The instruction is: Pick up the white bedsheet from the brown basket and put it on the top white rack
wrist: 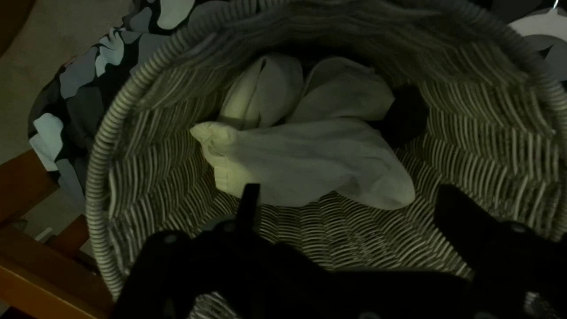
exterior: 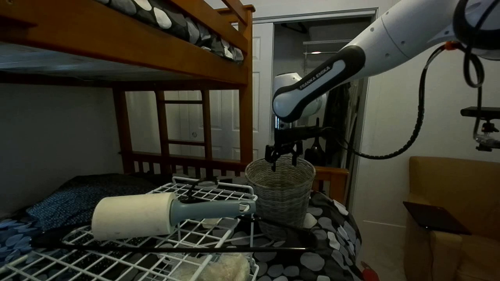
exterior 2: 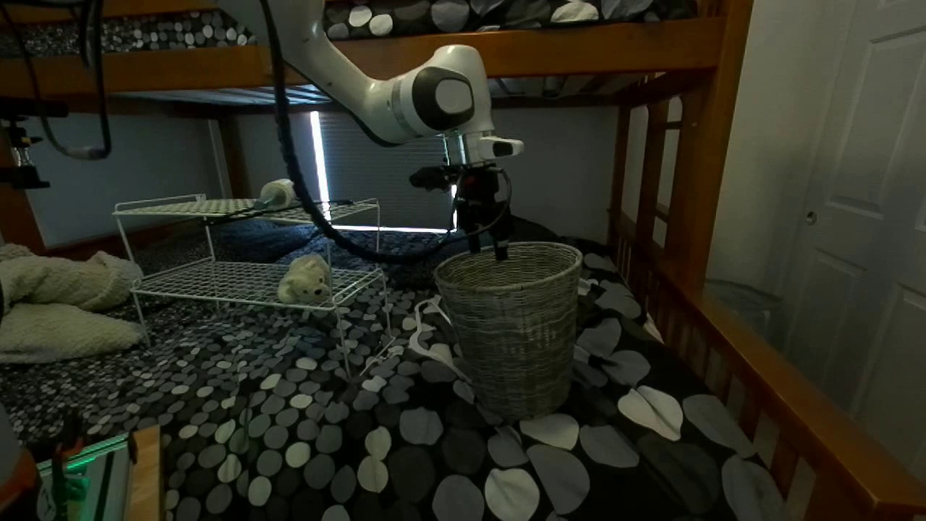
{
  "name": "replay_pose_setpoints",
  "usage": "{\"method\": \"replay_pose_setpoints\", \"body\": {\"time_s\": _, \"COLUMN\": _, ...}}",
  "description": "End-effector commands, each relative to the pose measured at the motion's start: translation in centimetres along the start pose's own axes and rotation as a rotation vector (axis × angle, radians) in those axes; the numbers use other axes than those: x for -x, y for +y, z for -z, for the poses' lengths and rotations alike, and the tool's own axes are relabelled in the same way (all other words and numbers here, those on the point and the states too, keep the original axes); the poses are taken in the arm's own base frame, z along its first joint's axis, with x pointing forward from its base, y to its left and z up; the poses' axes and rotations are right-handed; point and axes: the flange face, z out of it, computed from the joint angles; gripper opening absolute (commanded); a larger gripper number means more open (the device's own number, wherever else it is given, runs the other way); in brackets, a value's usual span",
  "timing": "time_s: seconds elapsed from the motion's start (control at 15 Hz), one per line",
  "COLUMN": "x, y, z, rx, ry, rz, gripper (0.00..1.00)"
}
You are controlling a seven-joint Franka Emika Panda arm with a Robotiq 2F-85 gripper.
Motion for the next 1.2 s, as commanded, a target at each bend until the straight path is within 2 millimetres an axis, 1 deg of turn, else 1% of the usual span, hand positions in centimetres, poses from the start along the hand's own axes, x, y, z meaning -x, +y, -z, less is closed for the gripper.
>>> {"method": "replay_pose_setpoints", "body": {"time_s": 0.0, "x": -2.2, "y": -0.9, "z": -2.7, "rx": 0.005, "ry": -0.068, "rz": 0.049, "gripper": 1.00}}
{"method": "replay_pose_setpoints", "body": {"time_s": 0.33, "x": -4.0, "y": -1.6, "z": -6.2, "rx": 0.018, "ry": -0.125, "rz": 0.090, "gripper": 1.00}}
{"method": "replay_pose_setpoints", "body": {"time_s": 0.8, "x": -4.5, "y": -2.0, "z": -11.2, "rx": 0.051, "ry": -0.225, "rz": 0.120, "gripper": 1.00}}
{"method": "replay_pose_setpoints", "body": {"time_s": 1.13, "x": -4.8, "y": -1.8, "z": -14.4, "rx": 0.073, "ry": -0.253, "rz": 0.111, "gripper": 1.00}}
